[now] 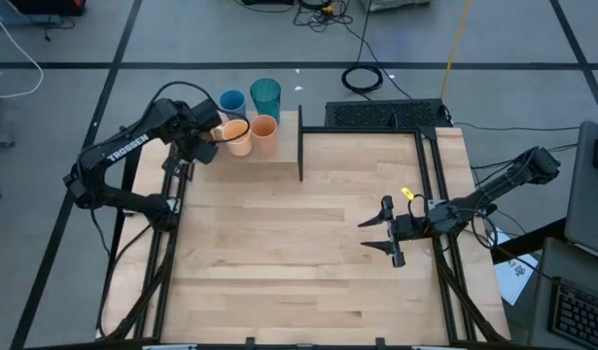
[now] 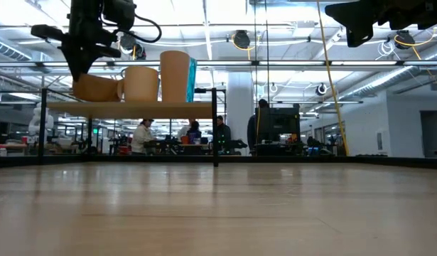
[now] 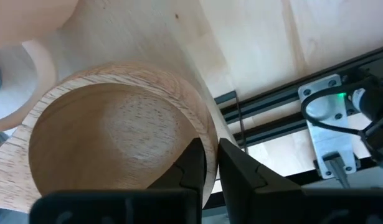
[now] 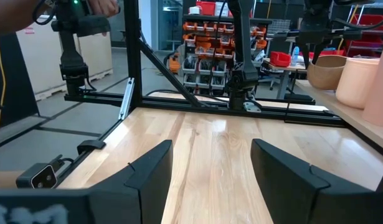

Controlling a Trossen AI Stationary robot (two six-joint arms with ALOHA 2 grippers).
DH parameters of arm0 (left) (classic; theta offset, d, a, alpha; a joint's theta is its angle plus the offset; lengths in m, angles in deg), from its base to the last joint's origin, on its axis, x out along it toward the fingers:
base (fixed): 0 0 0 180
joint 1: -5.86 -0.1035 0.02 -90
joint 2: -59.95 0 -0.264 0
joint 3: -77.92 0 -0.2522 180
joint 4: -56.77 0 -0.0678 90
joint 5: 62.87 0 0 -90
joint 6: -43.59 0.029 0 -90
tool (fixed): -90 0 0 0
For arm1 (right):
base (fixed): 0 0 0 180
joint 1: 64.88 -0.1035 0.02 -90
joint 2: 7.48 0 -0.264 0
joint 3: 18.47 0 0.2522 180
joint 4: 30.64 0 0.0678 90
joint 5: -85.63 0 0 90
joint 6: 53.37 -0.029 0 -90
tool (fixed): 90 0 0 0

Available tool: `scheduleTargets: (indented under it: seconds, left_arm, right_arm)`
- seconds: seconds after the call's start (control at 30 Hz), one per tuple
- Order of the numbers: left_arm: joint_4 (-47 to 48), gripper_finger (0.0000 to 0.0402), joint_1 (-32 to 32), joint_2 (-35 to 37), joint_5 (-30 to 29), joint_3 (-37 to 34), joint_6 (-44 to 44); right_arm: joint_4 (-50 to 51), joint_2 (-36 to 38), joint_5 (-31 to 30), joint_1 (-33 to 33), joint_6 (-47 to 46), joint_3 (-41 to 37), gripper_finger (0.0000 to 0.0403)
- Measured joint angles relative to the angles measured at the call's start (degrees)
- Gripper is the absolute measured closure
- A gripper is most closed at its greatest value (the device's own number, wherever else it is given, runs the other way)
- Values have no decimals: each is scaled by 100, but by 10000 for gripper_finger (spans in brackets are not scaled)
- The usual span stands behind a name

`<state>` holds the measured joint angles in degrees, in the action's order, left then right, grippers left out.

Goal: Stack small to large cups/mugs on shelf
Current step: Put the wooden mug on the shelf

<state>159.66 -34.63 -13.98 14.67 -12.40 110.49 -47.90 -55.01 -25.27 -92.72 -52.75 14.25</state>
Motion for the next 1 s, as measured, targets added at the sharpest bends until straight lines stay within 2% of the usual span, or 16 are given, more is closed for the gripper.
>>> scheduleTargets:
  seconds: [0.57, 1.0]
  left_arm:
    - [-264, 361, 0, 0, -118, 0, 25]
    - [-303, 332, 0, 0, -132, 0, 14]
  right_arm:
    - [0, 0, 0, 0, 7, 0, 195]
    - [0, 0, 1, 0, 7, 0, 195]
